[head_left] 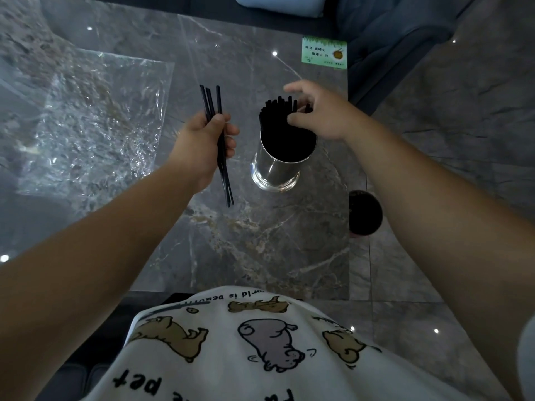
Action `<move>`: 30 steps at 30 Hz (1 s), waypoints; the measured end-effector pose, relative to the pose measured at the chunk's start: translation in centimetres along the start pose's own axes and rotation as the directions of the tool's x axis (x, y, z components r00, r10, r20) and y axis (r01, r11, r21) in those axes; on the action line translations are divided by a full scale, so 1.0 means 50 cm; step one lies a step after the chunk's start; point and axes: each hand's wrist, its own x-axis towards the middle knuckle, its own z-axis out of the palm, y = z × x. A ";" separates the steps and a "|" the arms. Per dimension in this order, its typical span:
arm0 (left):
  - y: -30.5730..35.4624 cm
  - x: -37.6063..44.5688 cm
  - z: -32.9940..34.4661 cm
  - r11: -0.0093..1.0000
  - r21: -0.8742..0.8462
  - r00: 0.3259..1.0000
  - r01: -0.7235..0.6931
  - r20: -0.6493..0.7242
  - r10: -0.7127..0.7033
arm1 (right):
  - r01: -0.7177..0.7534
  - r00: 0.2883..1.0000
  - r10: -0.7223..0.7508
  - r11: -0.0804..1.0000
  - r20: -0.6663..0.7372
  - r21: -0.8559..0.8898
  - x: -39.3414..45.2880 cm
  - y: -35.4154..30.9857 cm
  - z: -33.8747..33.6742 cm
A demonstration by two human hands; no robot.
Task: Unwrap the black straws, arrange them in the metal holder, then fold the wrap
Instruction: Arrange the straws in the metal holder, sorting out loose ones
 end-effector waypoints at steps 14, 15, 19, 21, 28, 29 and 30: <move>-0.005 0.004 -0.005 1.000 -0.006 1.000 -0.010 -0.003 0.010 | -0.048 0.996 0.048 0.999 -0.071 0.014 0.007 0.001 -0.009; -0.005 0.004 -0.004 1.000 -0.002 1.000 -0.010 0.001 0.010 | -0.048 0.996 0.050 0.998 -0.076 0.026 0.005 0.002 -0.008; -0.005 0.004 0.003 1.000 0.004 1.000 -0.003 -0.004 0.003 | -0.064 0.995 0.069 0.996 -0.077 0.069 0.000 0.002 -0.009; -0.004 0.006 0.006 1.000 -0.003 1.000 0.000 -0.009 0.000 | -0.063 0.995 0.070 0.993 -0.073 0.098 -0.002 0.004 -0.010; -0.004 0.013 0.011 1.000 0.000 1.000 0.004 -0.007 -0.004 | -0.077 0.991 0.113 0.922 -0.074 0.380 -0.013 0.011 -0.009; -0.004 0.014 0.012 1.000 -0.001 1.000 0.005 -0.007 -0.005 | -0.084 0.990 0.124 0.910 -0.072 0.407 -0.013 0.011 -0.009; -0.004 0.014 0.013 1.000 -0.003 1.000 0.007 -0.006 -0.008 | -0.088 0.988 0.131 0.906 -0.077 0.414 -0.013 0.012 -0.009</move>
